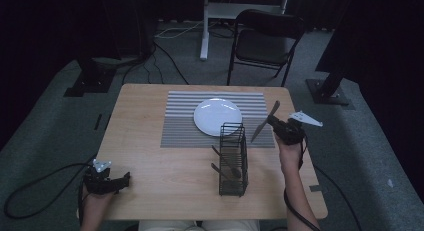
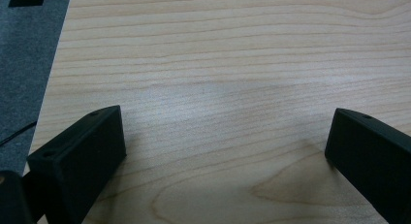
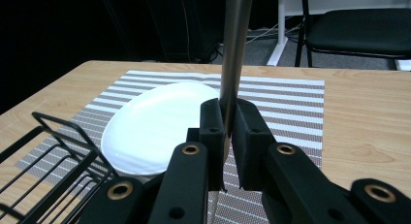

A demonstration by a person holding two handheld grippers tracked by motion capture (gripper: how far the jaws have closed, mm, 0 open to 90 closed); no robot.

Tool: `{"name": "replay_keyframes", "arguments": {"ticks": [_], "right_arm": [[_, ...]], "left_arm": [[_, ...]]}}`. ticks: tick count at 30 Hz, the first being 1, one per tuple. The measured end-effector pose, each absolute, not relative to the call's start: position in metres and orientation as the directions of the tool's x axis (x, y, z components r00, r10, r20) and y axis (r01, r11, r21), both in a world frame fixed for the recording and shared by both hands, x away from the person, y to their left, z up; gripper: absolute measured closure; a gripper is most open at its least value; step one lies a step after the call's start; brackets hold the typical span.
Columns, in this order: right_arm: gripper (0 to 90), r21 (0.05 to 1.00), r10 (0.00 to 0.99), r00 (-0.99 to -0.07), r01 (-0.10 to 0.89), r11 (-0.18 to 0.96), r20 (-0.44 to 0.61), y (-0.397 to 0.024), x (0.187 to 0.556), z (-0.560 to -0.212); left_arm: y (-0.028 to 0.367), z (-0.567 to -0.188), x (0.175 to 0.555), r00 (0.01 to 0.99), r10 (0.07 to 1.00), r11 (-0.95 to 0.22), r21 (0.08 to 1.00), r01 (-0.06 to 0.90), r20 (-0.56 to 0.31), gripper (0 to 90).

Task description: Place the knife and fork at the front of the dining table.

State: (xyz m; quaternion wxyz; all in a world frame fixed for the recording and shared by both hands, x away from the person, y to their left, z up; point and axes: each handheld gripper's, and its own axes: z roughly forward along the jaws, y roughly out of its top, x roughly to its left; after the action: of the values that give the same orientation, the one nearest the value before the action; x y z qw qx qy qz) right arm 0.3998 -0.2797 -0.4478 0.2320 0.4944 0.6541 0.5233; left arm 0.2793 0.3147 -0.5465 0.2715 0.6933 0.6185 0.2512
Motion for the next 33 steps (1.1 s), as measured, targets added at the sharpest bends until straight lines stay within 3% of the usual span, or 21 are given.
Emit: {"name": "replay_keyframes", "arguments": {"ticks": [19,27,33], "right_arm": [[83.7,0.865,0.870,-0.420,0.501,-0.014,0.257,-0.267,0.442,-0.435],[83.7,0.865,0.880,-0.431,0.499,0.047,0.200,-0.271,0.429,-0.420],[83.7,0.839,0.879,-0.412,0.544,0.026,0.240,-0.276,0.434,-0.430]], "left_arm": [[0.315,-0.546,0.280,0.107,0.994,-0.086,0.686,0.722,0.011,0.7],[0.315,-0.546,0.280,0.107,0.994,-0.086,0.686,0.723,0.011,0.8],[0.315,-0.546,0.280,0.104,0.995,-0.083,0.686,0.722,0.011,0.8]]}}
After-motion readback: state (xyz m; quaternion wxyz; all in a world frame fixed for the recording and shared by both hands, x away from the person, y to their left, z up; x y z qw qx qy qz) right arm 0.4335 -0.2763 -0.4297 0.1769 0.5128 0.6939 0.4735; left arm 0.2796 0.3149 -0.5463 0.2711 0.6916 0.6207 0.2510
